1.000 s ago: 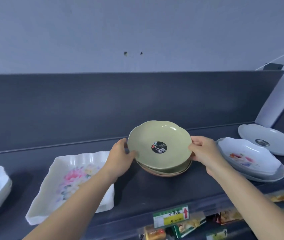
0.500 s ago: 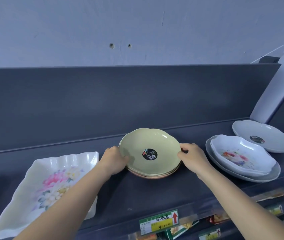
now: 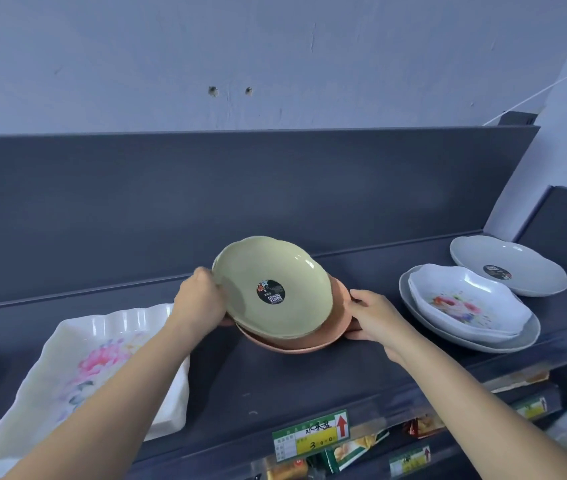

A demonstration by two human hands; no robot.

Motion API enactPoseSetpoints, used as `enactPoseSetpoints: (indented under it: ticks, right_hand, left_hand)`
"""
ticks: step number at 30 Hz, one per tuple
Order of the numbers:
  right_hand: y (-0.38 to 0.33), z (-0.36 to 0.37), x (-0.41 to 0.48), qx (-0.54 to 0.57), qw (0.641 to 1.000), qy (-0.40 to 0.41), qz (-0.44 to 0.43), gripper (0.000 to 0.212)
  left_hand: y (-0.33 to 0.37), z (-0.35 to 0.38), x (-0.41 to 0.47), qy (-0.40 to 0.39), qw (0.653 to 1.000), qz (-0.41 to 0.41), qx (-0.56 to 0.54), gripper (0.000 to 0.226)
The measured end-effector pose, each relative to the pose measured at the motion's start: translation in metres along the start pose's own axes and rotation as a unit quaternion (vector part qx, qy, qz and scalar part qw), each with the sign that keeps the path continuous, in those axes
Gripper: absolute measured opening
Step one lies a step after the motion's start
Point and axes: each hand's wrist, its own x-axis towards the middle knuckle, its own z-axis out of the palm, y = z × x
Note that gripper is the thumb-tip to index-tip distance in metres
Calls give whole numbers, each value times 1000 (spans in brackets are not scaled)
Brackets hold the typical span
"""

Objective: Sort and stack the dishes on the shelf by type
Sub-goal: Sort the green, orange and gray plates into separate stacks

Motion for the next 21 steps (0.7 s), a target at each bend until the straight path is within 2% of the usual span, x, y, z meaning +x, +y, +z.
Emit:
enactPoseSetpoints:
  ticks: [2,5,10,16,21]
  right_hand:
    - [1,1,-1,-2,1000,-19,-3,21]
    - [3,5,2,38,999,-2,-3,31]
    - [-2,-9,-1,45,988,133,-62,30]
    - [-24,-71,-7,32,939,317,-131,33]
    - [-26,-95,-23,66,922,360,-123,30]
  left_hand:
    - [1,-9,-3,23,997,-12,-70,18]
    - [5,-24,-8,44,987,-26,-155,17]
    - [5,-36,-15,53,978,-49,-197,18]
    - [6,-32,-24,20,979,-52,-194,20]
    - [0,-14,-27,-49,991,-60,-109,20]
